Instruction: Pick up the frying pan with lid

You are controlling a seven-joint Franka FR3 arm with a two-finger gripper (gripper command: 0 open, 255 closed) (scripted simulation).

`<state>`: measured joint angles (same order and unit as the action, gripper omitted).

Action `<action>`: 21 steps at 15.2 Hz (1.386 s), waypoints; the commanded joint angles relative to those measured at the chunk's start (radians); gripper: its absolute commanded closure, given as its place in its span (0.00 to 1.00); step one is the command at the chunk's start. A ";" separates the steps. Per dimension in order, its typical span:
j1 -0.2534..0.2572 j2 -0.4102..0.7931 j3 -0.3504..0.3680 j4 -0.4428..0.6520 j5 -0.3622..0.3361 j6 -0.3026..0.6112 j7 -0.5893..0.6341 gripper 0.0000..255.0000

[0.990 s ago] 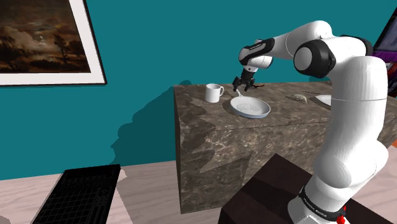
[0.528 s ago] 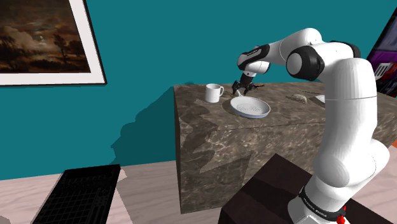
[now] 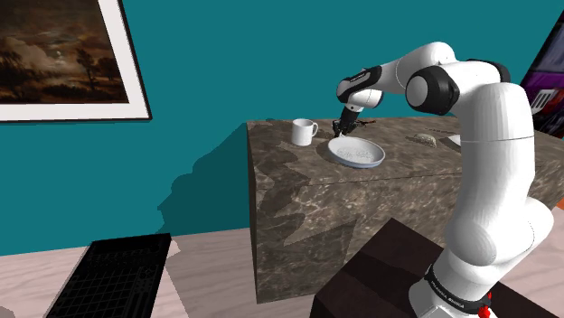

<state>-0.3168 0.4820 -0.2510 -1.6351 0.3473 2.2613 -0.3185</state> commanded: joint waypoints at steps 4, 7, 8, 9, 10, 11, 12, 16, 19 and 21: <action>0.000 0.000 0.000 0.000 0.000 0.000 0.000 1.00; 0.002 -0.008 -0.003 0.015 -0.007 -0.022 0.008 1.00; 0.002 -0.013 -0.005 0.020 -0.010 -0.032 0.011 1.00; 0.003 -0.018 -0.006 0.026 -0.013 -0.043 0.015 1.00; 0.003 -0.023 -0.008 0.032 -0.016 -0.054 0.018 1.00; 0.004 -0.028 -0.009 0.039 -0.019 -0.064 0.021 1.00; 0.004 -0.032 -0.010 0.046 -0.022 -0.075 0.025 1.00; 0.005 -0.049 -0.015 0.075 -0.033 -0.119 0.037 1.00; 0.005 -0.059 -0.018 0.100 -0.040 -0.154 0.046 1.00; 0.005 -0.063 -0.020 0.110 -0.043 -0.167 0.050 1.00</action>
<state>-0.3118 0.4223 -0.2698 -1.5288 0.3057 2.1009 -0.2704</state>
